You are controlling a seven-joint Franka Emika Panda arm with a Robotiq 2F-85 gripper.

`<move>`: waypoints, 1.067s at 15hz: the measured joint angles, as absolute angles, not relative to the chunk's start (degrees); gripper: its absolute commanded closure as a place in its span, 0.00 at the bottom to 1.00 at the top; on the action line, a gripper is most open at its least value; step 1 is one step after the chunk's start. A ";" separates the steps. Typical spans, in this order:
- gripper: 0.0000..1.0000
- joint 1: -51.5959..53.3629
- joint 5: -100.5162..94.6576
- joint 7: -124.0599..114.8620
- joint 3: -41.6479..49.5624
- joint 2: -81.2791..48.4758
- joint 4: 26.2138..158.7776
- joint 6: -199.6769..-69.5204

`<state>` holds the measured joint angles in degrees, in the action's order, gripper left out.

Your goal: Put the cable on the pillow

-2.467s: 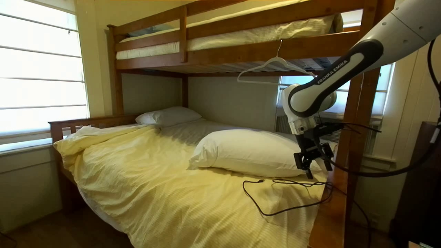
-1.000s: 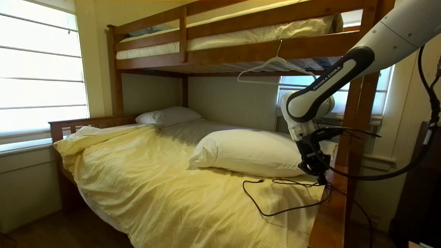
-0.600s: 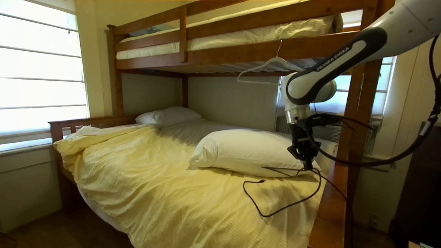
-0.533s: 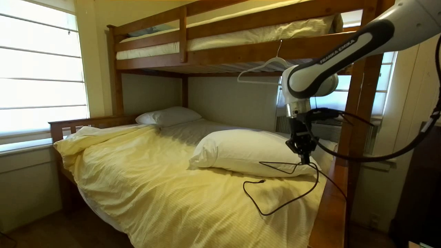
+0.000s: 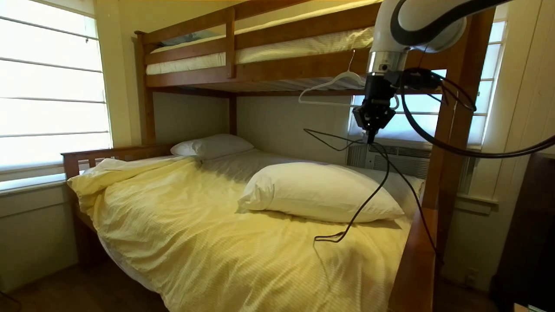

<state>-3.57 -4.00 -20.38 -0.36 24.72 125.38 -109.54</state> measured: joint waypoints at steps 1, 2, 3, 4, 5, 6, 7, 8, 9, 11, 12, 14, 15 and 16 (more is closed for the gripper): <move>0.91 -3.56 -4.00 -20.19 -0.38 25.20 125.41 -109.54; 0.98 -3.58 -4.00 -20.03 -0.35 25.23 125.42 -109.54; 0.98 -3.59 -4.00 -19.93 -0.33 25.08 125.48 -109.56; 0.98 -3.63 -4.00 -19.93 -0.36 24.93 125.53 -109.56; 0.98 -3.68 -4.00 -19.95 -0.38 24.88 125.60 -109.56; 0.98 -3.76 -4.19 -20.03 -0.49 24.85 125.56 -110.20; 0.98 -3.89 -4.97 -20.12 -0.75 24.78 125.15 -112.40; 0.98 -4.01 -5.60 -20.16 -1.08 24.58 123.99 -114.88; 0.98 -4.05 -6.31 -20.16 -1.49 24.22 121.97 -116.59; 0.98 -4.06 -7.68 -20.13 -2.53 23.35 116.19 -118.53; 0.98 -4.04 -8.39 -20.07 -3.12 22.96 113.25 -119.30; 0.98 -4.01 -9.78 -19.94 -4.31 22.10 107.19 -120.82; 0.98 -3.99 -10.45 -19.93 -4.84 21.52 104.14 -121.76; 0.98 -3.99 -11.10 -19.88 -5.35 20.75 101.02 -122.75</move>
<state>-3.99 -11.10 -19.88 -5.35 20.75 101.02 -122.75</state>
